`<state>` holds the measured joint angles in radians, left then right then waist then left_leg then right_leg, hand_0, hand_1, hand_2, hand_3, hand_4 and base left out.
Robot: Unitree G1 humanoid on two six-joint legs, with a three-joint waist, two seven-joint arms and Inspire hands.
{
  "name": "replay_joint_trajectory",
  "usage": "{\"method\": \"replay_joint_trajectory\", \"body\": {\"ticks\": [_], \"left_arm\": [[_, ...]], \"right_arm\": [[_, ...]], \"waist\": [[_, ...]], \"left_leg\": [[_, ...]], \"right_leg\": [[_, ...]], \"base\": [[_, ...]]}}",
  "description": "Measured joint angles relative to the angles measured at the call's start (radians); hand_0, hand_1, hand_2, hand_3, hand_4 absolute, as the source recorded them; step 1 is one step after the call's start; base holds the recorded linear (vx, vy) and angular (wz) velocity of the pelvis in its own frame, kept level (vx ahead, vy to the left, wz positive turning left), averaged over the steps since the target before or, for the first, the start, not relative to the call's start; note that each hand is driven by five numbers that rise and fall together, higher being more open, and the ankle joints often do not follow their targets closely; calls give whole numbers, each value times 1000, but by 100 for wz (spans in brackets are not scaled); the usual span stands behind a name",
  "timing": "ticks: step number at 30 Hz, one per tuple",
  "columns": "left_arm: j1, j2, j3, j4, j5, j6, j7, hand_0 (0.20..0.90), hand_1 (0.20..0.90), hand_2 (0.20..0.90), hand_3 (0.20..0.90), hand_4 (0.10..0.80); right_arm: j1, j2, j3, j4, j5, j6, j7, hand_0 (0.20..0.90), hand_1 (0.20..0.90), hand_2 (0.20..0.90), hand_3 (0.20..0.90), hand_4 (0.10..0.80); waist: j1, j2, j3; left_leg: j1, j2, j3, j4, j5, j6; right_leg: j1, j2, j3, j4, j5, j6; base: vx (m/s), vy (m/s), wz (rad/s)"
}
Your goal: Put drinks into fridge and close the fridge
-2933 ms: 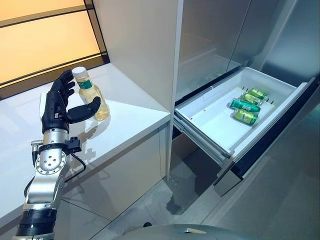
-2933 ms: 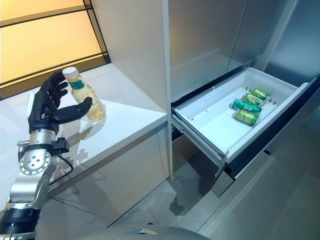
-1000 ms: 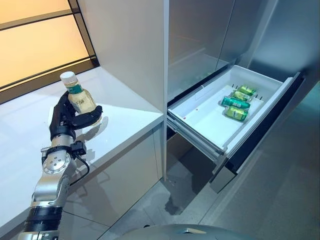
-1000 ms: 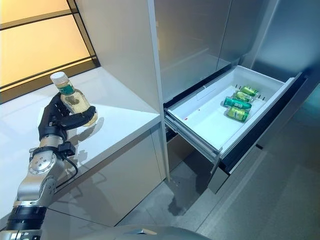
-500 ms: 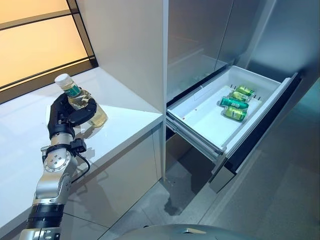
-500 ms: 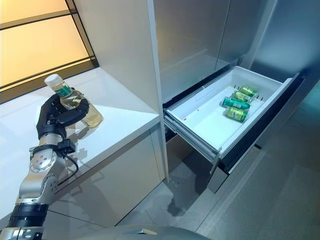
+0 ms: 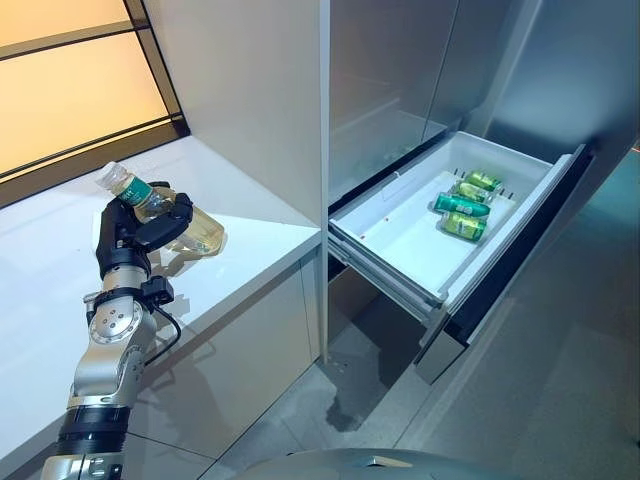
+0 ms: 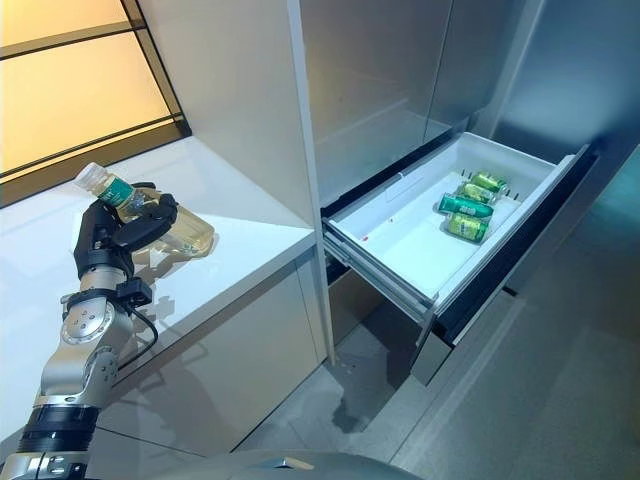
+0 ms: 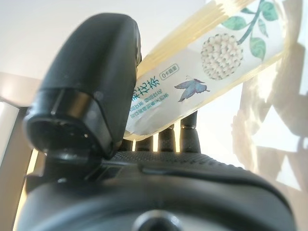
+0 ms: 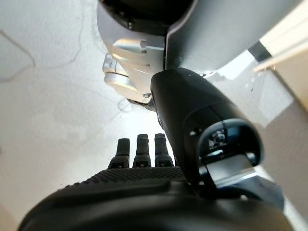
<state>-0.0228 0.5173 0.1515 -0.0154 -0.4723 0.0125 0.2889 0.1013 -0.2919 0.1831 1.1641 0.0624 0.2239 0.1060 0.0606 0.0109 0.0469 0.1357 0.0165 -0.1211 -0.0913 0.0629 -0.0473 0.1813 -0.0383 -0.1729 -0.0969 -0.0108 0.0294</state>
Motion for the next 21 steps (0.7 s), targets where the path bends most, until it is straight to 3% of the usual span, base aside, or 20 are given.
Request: {"method": "replay_joint_trajectory", "body": {"ticks": [9,14,21], "left_arm": [[0,4,-6,-3,44,-16,-62,300,300,300,200,100],[-8,11,-7,-4,80,-17,-92,300,300,300,200,100],[-10,93,-32,-50,92,-17,-149,300,300,300,200,100]], "right_arm": [[2,-53,147,-151,-106,-24,69,900,900,900,900,800],[-11,-58,165,-277,-128,-43,106,900,900,900,900,800],[-35,2,253,-491,-208,-99,192,900,900,900,900,800]], "waist": [[2,-2,0],[5,-3,1],[28,-12,23]], "left_leg": [[-2,1,-3,-1,0,0],[-3,1,-7,0,0,0],[-7,-2,-12,2,0,0]], "right_leg": [[-1,0,-2,0,0,0],[-1,-1,-4,0,0,0],[-1,-2,-12,0,0,0]], "base": [[-15,-1,0],[0,0,0],[-9,0,3]]}}
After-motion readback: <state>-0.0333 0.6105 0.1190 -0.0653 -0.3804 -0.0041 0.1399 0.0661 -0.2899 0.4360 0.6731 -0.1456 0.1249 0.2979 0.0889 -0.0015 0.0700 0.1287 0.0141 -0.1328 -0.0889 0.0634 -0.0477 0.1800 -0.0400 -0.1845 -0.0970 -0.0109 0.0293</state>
